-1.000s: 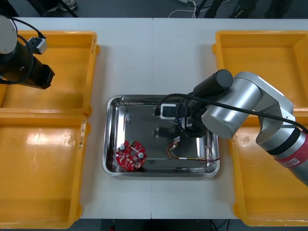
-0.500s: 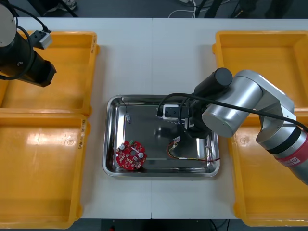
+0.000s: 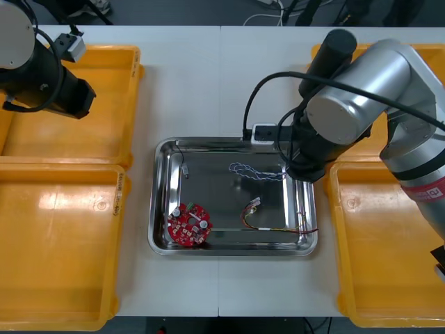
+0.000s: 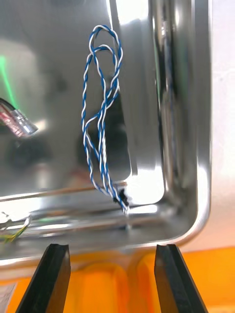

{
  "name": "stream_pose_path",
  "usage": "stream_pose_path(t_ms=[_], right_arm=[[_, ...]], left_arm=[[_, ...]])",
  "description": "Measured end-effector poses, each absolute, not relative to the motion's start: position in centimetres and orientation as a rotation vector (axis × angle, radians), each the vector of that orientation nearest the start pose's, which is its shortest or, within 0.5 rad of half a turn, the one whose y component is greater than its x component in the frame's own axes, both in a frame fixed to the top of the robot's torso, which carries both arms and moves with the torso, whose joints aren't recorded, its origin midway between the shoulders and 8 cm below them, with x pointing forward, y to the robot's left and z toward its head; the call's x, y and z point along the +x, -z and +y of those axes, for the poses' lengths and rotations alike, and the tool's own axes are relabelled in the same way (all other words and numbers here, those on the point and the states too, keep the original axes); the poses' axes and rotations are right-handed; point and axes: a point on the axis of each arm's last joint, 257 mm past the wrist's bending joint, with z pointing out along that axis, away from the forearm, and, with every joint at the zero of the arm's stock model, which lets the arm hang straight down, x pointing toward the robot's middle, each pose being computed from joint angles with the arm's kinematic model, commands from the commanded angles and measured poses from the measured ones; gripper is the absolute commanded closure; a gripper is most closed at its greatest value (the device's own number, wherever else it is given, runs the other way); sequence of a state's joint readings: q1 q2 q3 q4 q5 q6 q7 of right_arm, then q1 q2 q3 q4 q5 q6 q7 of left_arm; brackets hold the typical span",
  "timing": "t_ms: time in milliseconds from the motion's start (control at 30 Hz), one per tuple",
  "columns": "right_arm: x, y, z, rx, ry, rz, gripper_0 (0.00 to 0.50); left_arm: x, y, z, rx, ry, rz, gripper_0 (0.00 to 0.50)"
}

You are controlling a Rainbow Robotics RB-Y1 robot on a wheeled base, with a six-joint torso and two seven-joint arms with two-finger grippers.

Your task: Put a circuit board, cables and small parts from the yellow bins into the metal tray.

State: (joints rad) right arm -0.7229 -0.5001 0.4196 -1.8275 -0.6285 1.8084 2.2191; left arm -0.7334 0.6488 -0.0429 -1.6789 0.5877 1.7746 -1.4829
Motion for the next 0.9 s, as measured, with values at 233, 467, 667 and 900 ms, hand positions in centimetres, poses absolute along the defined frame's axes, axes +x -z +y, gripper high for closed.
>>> stream_pose_path(t_ms=[233, 467, 667, 900], right_arm=[[46.5, 16.6, -15.0, -1.667, 0.186, 2.209, 0.000], [47.0, 13.1, -14.8, -1.455, 0.056, 2.263, 0.000], [46.6, 11.4, -16.9, -1.280, 0.019, 2.356, 0.000], [46.5, 10.0, -20.3, -1.086, 0.014, 2.456, 0.000]], left_arm=[[53.0, 12.5, 26.4, 0.169, -0.065, 2.559, 0.500], [52.5, 13.2, 23.1, 0.287, -0.098, 2.541, 0.500], [51.6, 14.4, 20.1, 0.277, -0.088, 2.542, 0.500], [50.5, 16.0, 16.4, 0.115, -0.021, 2.559, 0.500]])
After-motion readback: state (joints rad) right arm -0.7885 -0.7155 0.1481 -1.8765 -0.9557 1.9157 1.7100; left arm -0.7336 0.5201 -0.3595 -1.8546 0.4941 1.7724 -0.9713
